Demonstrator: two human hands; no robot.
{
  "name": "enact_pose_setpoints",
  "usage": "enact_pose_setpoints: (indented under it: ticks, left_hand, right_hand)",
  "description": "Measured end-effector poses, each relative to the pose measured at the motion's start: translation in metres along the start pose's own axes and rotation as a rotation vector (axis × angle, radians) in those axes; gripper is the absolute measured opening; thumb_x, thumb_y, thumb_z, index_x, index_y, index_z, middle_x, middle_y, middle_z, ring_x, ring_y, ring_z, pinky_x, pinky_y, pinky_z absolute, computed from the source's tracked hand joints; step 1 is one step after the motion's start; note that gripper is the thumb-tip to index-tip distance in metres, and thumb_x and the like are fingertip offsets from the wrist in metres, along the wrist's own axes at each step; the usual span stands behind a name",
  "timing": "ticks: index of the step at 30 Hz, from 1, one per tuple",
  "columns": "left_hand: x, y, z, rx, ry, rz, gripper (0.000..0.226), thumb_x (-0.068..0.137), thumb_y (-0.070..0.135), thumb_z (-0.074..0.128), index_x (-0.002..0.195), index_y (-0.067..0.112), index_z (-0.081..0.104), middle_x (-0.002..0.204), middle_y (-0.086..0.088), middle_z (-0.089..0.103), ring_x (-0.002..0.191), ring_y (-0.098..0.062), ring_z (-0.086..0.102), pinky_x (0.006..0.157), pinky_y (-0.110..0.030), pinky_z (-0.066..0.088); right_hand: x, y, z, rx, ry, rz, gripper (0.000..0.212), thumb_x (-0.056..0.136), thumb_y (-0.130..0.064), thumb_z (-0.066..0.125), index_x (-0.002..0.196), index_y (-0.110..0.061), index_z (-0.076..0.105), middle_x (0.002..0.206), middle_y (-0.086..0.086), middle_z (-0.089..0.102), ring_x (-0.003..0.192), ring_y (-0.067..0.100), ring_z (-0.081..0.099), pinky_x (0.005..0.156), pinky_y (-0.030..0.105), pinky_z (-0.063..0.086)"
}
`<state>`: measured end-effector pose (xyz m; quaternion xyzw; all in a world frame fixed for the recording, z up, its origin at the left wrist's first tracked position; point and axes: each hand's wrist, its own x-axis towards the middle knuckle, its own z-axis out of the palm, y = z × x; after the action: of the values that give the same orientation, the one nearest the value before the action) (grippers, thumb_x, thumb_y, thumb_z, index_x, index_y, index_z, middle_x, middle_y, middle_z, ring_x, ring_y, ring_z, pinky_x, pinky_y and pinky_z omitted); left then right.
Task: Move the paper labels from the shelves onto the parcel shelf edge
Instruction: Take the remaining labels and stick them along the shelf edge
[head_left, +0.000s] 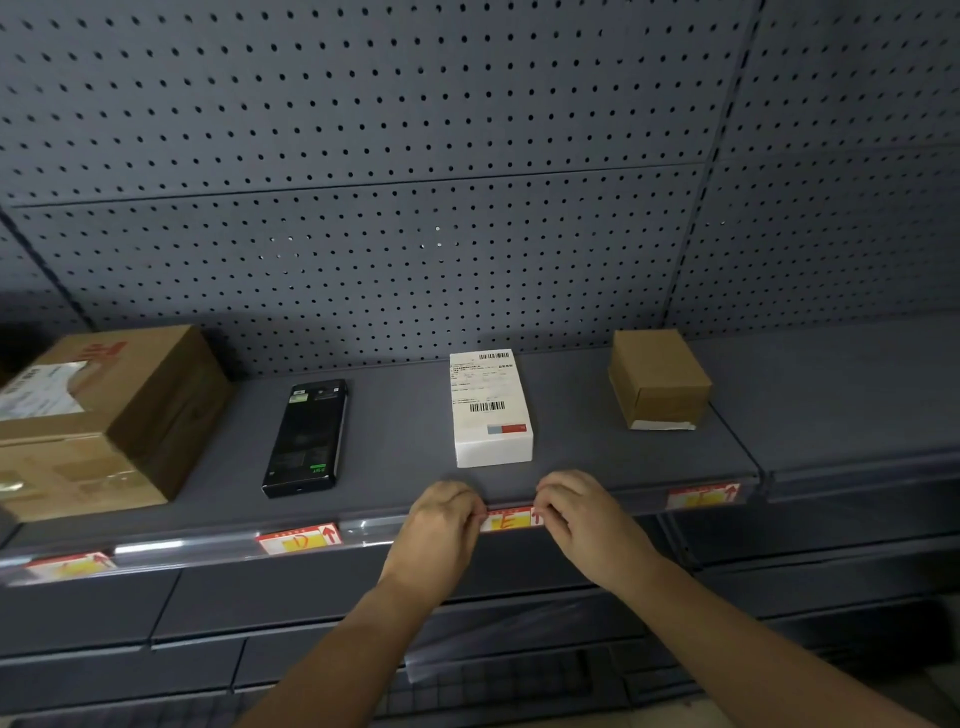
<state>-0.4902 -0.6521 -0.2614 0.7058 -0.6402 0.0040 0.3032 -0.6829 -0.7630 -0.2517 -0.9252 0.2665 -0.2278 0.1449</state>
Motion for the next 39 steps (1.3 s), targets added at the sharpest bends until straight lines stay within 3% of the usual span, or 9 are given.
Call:
enact_pose_setpoints:
  ticks: [9, 13, 18, 23, 30, 33, 37, 39]
  left_hand:
    - [0.0, 0.001, -0.001, 0.001, -0.006, -0.036, 0.009, 0.087, 0.013, 0.069, 0.083, 0.021, 0.066, 0.088, 0.007, 0.064, 0.083, -0.007, 0.052, 0.081, -0.016, 0.04]
    - [0.001, 0.003, -0.001, -0.008, -0.013, -0.054, 0.009, 0.089, 0.014, 0.064, 0.083, 0.021, 0.066, 0.088, 0.006, 0.062, 0.085, -0.008, 0.051, 0.083, -0.019, 0.043]
    - [0.001, 0.0, -0.006, -0.009, -0.045, -0.042, 0.007, 0.091, 0.018, 0.062, 0.087, 0.02, 0.067, 0.092, 0.006, 0.063, 0.086, -0.008, 0.052, 0.082, -0.017, 0.042]
    - [0.001, -0.003, -0.005, -0.019, -0.046, -0.041, 0.008, 0.089, 0.015, 0.065, 0.084, 0.021, 0.066, 0.089, 0.007, 0.063, 0.085, -0.006, 0.051, 0.081, -0.017, 0.043]
    - [0.0, -0.003, -0.006, -0.01, -0.051, -0.025, 0.006, 0.09, 0.018, 0.063, 0.089, 0.023, 0.065, 0.094, 0.008, 0.061, 0.088, -0.004, 0.05, 0.084, -0.02, 0.045]
    - [-0.002, -0.003, -0.018, 0.011, -0.042, 0.014, 0.009, 0.088, 0.019, 0.067, 0.095, 0.024, 0.065, 0.102, 0.008, 0.062, 0.096, -0.006, 0.051, 0.09, -0.025, 0.046]
    - [-0.02, -0.012, -0.041, 0.067, 0.025, -0.036, 0.033, 0.082, 0.028, 0.074, 0.114, 0.029, 0.063, 0.128, 0.008, 0.056, 0.117, -0.01, 0.05, 0.102, -0.03, 0.041]
    - [-0.031, -0.02, -0.058, 0.108, 0.063, -0.081, 0.036, 0.08, 0.031, 0.075, 0.114, 0.031, 0.062, 0.131, 0.007, 0.055, 0.118, -0.014, 0.052, 0.099, -0.035, 0.043]
  right_hand:
    - [-0.002, 0.002, 0.0, 0.022, -0.005, 0.037, 0.017, 0.096, -0.022, 0.057, 0.107, -0.017, 0.069, 0.115, -0.008, 0.057, 0.107, 0.003, 0.049, 0.094, 0.013, 0.037]
    - [0.001, 0.004, 0.0, 0.048, -0.004, 0.022, 0.01, 0.092, -0.016, 0.063, 0.099, -0.014, 0.07, 0.107, -0.004, 0.061, 0.102, 0.007, 0.052, 0.092, 0.022, 0.046]
    - [0.002, 0.005, 0.001, 0.056, -0.014, 0.025, 0.009, 0.09, -0.015, 0.065, 0.097, -0.015, 0.071, 0.107, -0.006, 0.06, 0.101, 0.004, 0.05, 0.09, 0.015, 0.037]
    - [0.002, 0.005, -0.003, 0.053, -0.04, 0.024, 0.008, 0.091, -0.015, 0.064, 0.097, -0.015, 0.07, 0.106, -0.006, 0.06, 0.1, 0.004, 0.05, 0.09, 0.019, 0.042]
    - [0.004, 0.0, -0.011, 0.098, -0.074, 0.091, 0.009, 0.089, -0.016, 0.067, 0.096, -0.017, 0.072, 0.107, -0.007, 0.061, 0.102, 0.006, 0.054, 0.085, 0.005, 0.035]
    - [0.005, -0.008, -0.019, 0.16, -0.047, 0.096, 0.009, 0.087, -0.02, 0.071, 0.096, -0.02, 0.071, 0.108, -0.011, 0.06, 0.104, 0.004, 0.054, 0.091, 0.012, 0.042]
    - [0.01, -0.027, -0.02, 0.186, -0.041, 0.011, 0.035, 0.086, -0.034, 0.071, 0.119, -0.026, 0.064, 0.127, -0.021, 0.046, 0.12, 0.0, 0.042, 0.104, 0.022, 0.035]
    - [0.018, -0.038, -0.015, 0.169, -0.031, -0.042, 0.039, 0.086, -0.038, 0.069, 0.123, -0.028, 0.062, 0.132, -0.018, 0.046, 0.124, 0.004, 0.042, 0.106, 0.026, 0.036]
